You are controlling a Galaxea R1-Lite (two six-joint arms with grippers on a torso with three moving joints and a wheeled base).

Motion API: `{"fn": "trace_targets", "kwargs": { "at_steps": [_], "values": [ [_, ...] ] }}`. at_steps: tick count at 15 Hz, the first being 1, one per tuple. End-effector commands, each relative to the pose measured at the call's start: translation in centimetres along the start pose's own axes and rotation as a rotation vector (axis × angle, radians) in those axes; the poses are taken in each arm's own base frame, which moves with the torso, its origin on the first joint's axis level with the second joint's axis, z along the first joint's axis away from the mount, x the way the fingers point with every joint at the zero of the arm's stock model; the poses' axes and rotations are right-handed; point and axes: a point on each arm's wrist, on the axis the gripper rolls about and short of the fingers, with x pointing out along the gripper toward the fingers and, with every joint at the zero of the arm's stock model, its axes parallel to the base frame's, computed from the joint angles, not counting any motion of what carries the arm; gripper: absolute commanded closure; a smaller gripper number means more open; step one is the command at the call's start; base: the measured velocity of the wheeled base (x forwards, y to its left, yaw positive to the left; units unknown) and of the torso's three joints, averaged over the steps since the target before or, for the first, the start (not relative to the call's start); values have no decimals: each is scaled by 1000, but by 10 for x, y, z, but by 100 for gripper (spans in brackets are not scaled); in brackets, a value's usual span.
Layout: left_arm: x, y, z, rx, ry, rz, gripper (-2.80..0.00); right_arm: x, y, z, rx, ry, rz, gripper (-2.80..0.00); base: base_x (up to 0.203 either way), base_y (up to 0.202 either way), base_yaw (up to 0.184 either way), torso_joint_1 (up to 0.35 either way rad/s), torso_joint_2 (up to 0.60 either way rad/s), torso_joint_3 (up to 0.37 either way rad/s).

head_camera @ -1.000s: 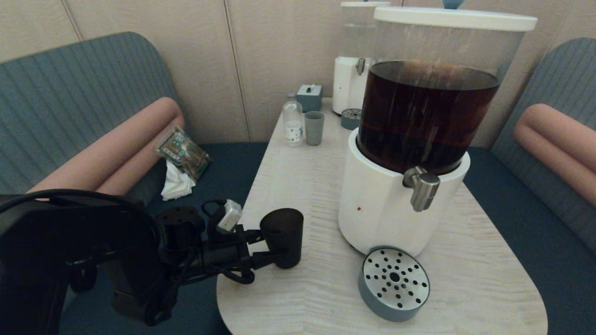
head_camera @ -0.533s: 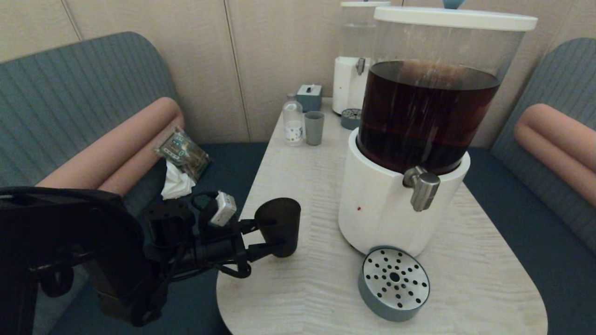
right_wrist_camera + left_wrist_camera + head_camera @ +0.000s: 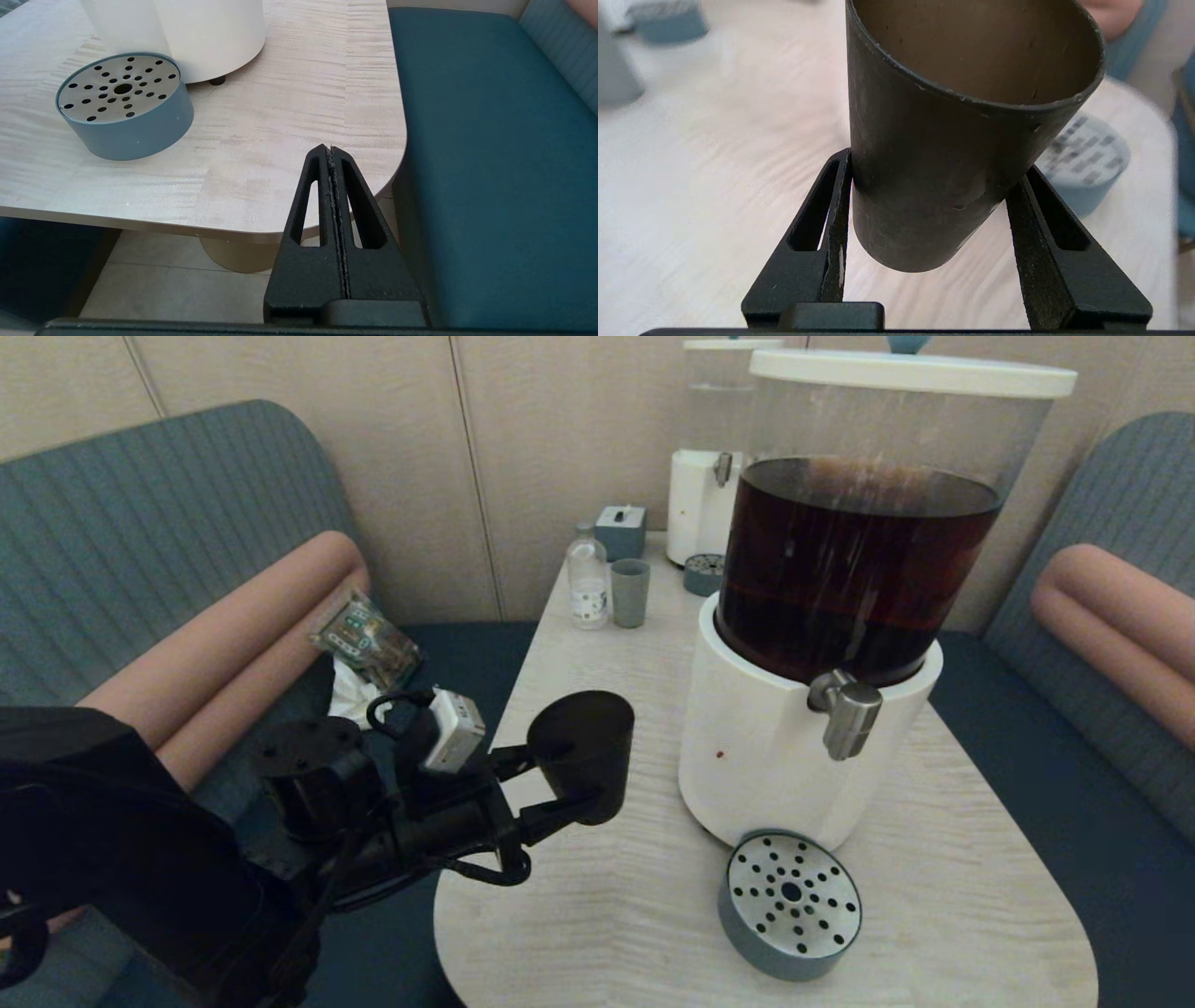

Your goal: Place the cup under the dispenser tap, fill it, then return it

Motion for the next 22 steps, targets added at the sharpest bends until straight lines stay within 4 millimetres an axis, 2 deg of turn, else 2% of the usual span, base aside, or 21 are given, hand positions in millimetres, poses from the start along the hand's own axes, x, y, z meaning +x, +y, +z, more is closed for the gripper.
{"fn": "trace_targets", "kwargs": {
  "at_steps": [1, 4, 10, 14, 22],
  "values": [
    [15, -25, 14, 20, -44, -45, 0, 0, 0, 0, 1, 1, 1, 0, 0, 0, 0, 0, 0, 0],
    [36, -55, 12, 7, -45, -83, 0, 0, 0, 0, 1, 0, 0, 0, 0, 0, 0, 0, 0, 0],
    [74, -78, 7, -3, -47, -106, 0, 0, 0, 0, 1, 1, 0, 0, 0, 0, 0, 0, 0, 0],
    [84, -95, 1, -14, -33, -133, 0, 0, 0, 0, 1, 0, 0, 0, 0, 0, 0, 0, 0, 0],
    [93, -102, -21, -36, 15, -151, 0, 0, 0, 0, 0, 0, 0, 0, 0, 0, 0, 0, 0, 0]
  ]
}}
